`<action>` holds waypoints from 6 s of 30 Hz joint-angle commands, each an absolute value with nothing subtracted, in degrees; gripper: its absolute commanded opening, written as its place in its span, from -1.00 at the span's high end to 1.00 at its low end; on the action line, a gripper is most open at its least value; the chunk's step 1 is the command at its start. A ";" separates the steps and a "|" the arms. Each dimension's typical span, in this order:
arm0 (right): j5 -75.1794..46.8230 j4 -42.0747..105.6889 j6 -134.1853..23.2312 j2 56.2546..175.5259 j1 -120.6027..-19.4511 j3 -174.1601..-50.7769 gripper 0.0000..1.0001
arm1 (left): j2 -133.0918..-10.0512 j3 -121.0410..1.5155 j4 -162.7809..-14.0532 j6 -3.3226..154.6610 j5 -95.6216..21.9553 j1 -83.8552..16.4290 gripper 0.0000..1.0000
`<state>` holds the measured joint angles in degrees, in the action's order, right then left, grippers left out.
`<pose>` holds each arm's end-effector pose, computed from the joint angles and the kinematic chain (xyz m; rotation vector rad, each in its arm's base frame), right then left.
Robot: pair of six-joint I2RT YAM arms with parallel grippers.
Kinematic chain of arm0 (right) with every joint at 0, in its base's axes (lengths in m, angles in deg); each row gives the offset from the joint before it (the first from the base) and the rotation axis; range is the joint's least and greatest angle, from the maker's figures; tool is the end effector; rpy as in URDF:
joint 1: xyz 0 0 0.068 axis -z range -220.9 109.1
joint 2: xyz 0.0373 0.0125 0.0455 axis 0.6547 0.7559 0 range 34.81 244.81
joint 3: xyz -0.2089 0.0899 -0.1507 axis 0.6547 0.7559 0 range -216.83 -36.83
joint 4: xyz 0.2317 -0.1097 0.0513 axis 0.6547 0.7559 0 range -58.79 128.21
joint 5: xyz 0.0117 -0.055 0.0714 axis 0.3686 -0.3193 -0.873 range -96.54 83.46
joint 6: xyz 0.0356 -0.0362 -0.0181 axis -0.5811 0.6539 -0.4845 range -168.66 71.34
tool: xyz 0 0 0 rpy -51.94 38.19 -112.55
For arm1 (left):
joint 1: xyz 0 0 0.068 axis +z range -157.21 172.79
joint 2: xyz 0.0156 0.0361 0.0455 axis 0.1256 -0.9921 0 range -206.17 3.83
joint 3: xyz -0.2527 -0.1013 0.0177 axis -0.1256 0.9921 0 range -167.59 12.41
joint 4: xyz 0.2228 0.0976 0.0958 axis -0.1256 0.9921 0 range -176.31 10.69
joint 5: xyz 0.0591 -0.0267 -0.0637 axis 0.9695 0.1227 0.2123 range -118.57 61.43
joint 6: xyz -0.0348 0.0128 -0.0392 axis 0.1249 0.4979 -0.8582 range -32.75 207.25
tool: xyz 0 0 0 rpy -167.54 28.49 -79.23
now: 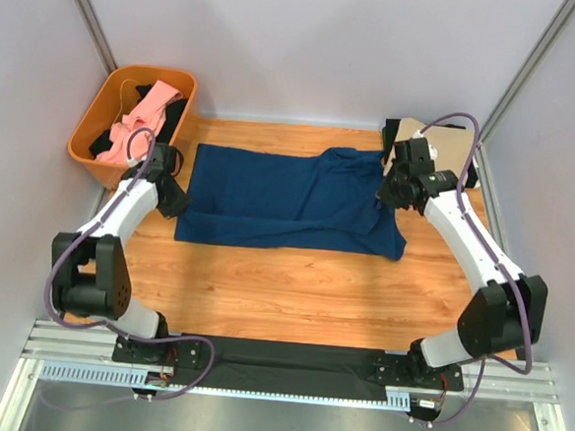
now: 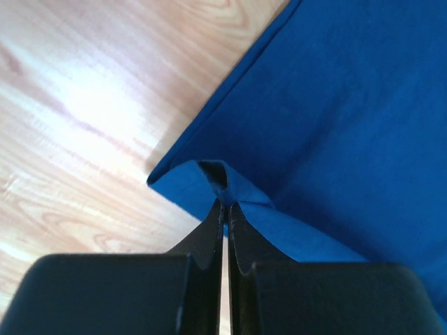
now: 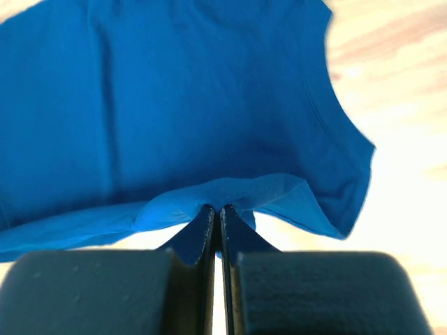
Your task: Fold and stack the t-shirts
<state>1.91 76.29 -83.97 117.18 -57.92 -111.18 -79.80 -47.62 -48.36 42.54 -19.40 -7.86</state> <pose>0.2898 0.0832 0.3130 0.4568 2.4524 0.2014 0.2913 0.0024 0.2367 -1.0333 2.4115 -0.0621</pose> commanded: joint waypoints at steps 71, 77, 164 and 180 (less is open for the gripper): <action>-13.83 65.40 -88.65 104.78 -43.71 -74.57 0.99 | -55.86 -29.46 -43.08 39.00 -23.47 -3.52 1.00; -11.72 69.00 -92.25 92.23 -43.62 -69.54 0.68 | -48.82 -22.94 -39.12 37.33 -22.77 -1.51 1.00; -11.46 41.23 -72.83 159.45 -52.42 -131.32 1.00 | -101.11 -76.63 -42.81 44.18 8.51 -21.98 -0.07; -13.57 46.06 -74.50 137.21 -51.01 -117.17 1.00 | -91.87 -69.67 -49.66 56.04 0.00 -21.44 0.08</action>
<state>-13.50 45.25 -74.36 141.72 -50.94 -117.76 -95.23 -67.58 -43.27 49.25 3.07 -15.77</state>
